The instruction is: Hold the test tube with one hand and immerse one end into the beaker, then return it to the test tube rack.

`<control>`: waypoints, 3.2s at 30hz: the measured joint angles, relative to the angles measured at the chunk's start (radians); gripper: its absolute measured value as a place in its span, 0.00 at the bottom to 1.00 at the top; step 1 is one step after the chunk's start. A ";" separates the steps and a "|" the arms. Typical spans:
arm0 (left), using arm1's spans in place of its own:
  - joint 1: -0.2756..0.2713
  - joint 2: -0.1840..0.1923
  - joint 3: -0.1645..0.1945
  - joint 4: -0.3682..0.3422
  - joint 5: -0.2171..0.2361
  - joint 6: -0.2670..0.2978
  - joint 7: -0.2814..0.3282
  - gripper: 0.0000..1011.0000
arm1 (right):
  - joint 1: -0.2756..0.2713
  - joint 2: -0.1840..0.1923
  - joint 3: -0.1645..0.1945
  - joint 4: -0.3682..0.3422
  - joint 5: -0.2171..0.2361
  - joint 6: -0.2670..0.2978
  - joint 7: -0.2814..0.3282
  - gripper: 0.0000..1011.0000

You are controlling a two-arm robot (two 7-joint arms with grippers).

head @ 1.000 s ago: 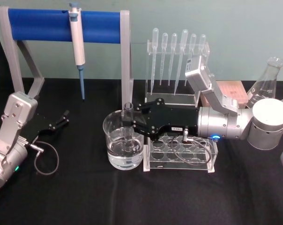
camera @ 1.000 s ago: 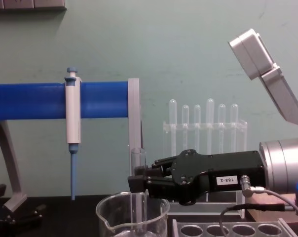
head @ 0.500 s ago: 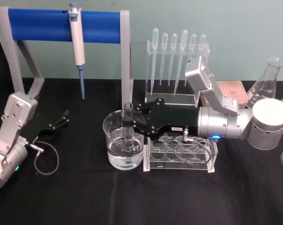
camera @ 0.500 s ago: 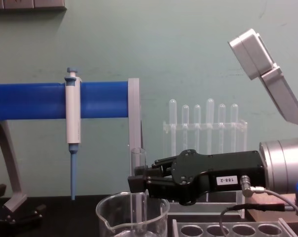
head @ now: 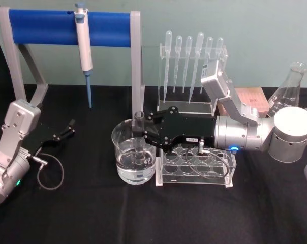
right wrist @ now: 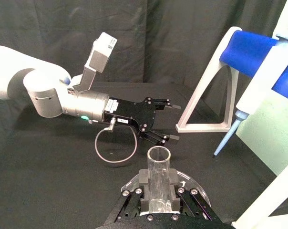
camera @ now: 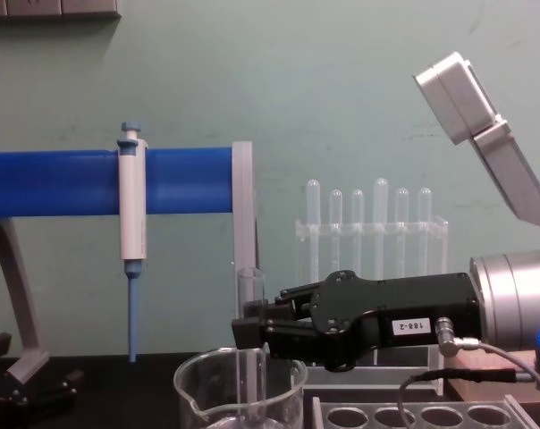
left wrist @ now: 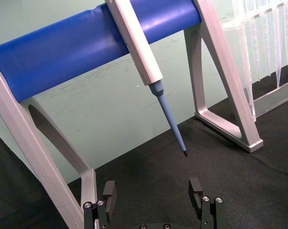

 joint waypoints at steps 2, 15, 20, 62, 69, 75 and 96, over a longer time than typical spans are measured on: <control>0.000 0.000 0.000 0.000 0.000 0.000 0.000 0.99 | 0.000 0.000 0.000 0.000 0.000 0.000 0.000 0.24; 0.000 0.000 0.000 0.000 0.000 0.000 0.000 0.99 | 0.000 0.000 0.000 0.000 0.000 0.000 0.000 0.24; 0.000 0.000 0.000 0.000 0.000 0.000 0.000 0.99 | 0.000 0.000 0.000 0.000 0.000 0.000 0.000 0.24; 0.000 0.000 0.000 0.000 0.000 0.000 0.000 0.99 | 0.000 0.000 0.000 0.000 0.000 0.000 0.000 0.24; 0.000 0.000 0.000 0.000 0.000 0.000 0.000 0.99 | 0.000 0.000 0.000 0.000 0.000 0.000 0.000 0.24; 0.000 0.000 0.000 0.000 0.000 0.000 0.000 0.99 | 0.000 0.000 0.000 0.000 0.000 0.000 0.000 0.24; 0.000 0.000 0.000 0.000 0.000 0.000 0.000 0.99 | -0.001 -0.001 0.009 0.000 0.008 0.006 -0.001 0.24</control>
